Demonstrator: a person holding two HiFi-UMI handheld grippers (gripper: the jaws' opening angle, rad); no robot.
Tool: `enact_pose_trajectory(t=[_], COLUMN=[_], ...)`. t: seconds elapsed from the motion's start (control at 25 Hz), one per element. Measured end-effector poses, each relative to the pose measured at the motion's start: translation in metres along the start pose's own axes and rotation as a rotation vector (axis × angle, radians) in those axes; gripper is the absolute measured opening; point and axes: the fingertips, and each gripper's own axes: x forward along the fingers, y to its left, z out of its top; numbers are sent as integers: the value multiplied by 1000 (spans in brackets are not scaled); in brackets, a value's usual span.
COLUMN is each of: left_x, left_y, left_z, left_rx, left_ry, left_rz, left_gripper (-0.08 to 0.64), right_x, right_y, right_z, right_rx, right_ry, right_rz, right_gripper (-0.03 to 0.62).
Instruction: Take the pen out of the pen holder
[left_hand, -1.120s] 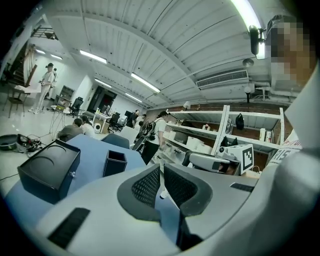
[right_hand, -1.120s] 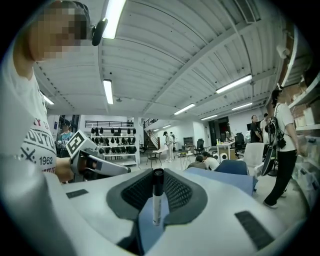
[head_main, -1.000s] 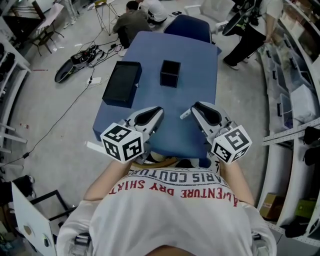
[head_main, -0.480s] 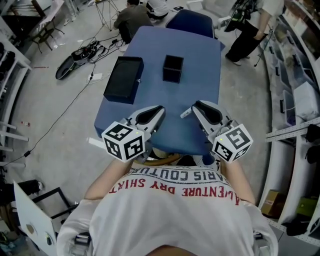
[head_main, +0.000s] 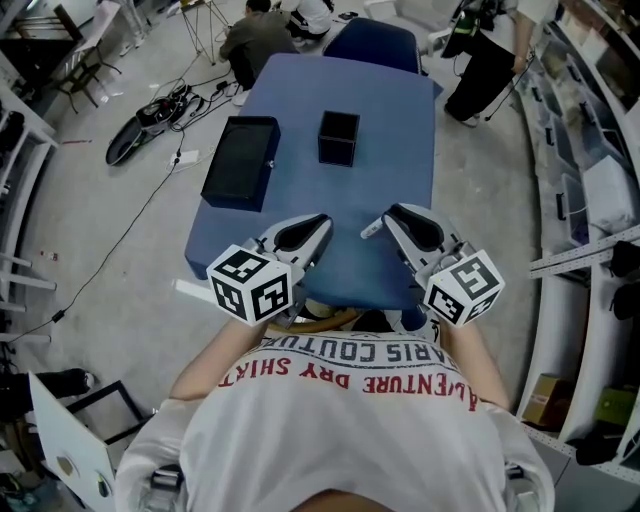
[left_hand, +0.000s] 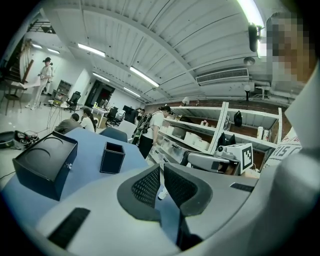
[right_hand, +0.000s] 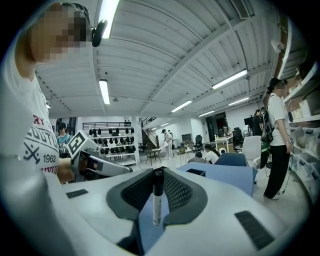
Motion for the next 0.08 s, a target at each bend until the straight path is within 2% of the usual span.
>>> enact_pose_trajectory(t=[0.08], left_x=[3], left_y=[-1], left_z=[-2], left_rx=[-3], left_ry=[7], left_rz=[-3], left_gripper=[46], right_x=[-1], right_y=[-3], right_z=[-2], right_rx=[9], right_ry=[1], right_rz=[-4], right_gripper=[75])
